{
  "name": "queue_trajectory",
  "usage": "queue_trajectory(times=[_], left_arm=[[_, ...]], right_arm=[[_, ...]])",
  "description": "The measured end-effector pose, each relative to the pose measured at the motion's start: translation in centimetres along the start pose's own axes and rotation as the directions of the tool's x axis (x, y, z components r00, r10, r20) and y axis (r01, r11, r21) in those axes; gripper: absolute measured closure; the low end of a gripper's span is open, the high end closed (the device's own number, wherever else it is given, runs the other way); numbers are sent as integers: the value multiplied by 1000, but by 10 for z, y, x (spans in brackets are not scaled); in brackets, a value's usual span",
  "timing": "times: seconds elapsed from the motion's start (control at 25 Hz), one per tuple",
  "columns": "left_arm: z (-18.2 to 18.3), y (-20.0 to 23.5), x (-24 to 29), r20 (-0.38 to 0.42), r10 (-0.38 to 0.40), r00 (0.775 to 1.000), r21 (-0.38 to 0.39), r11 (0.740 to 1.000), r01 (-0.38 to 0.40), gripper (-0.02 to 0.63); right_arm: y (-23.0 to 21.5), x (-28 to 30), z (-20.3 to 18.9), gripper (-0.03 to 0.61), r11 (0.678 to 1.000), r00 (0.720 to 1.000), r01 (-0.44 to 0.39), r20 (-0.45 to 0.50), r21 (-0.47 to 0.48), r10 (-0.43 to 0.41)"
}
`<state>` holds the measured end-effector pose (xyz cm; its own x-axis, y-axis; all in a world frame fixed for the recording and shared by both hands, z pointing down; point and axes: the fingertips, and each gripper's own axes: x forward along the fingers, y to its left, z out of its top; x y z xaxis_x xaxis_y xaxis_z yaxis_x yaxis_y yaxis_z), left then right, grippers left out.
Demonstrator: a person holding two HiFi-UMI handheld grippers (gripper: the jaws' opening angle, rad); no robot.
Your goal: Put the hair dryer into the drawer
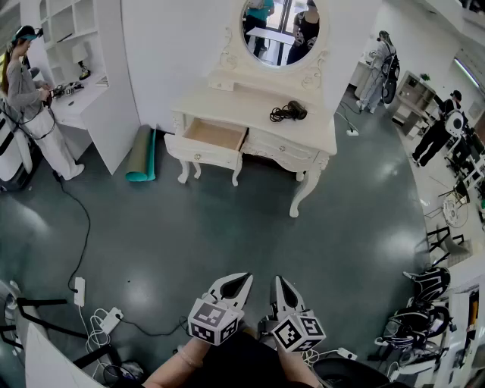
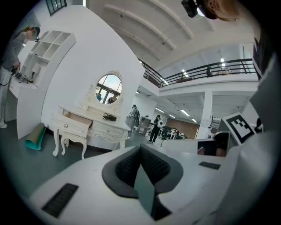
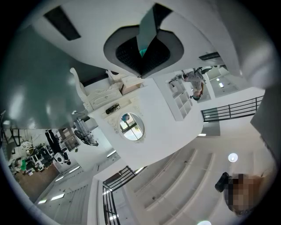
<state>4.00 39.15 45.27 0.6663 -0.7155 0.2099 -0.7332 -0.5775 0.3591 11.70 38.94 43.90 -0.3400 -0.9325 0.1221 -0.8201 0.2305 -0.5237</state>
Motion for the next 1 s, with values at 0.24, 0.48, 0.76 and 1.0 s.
queue_trajectory(times=[0.24, 0.48, 0.76, 1.0], left_arm=[[-1, 0, -15, 11, 0, 1000, 14, 1000, 0, 600], [2, 9, -28, 29, -13, 999, 26, 1000, 12, 600], [-11, 15, -25, -5, -27, 1000, 2, 1000, 27, 600], [-6, 23, 8, -14, -33, 999, 2, 999, 33, 600]], right_arm=[[10, 0, -1, 554, 1000, 1000, -5, 23, -25, 5], [18, 6, -6, 552, 1000, 998, 20, 58, 1, -20], [16, 3, -7, 552, 999, 994, 46, 102, -23, -43], [-2, 27, 3, 552, 999, 993, 34, 111, -25, -31]])
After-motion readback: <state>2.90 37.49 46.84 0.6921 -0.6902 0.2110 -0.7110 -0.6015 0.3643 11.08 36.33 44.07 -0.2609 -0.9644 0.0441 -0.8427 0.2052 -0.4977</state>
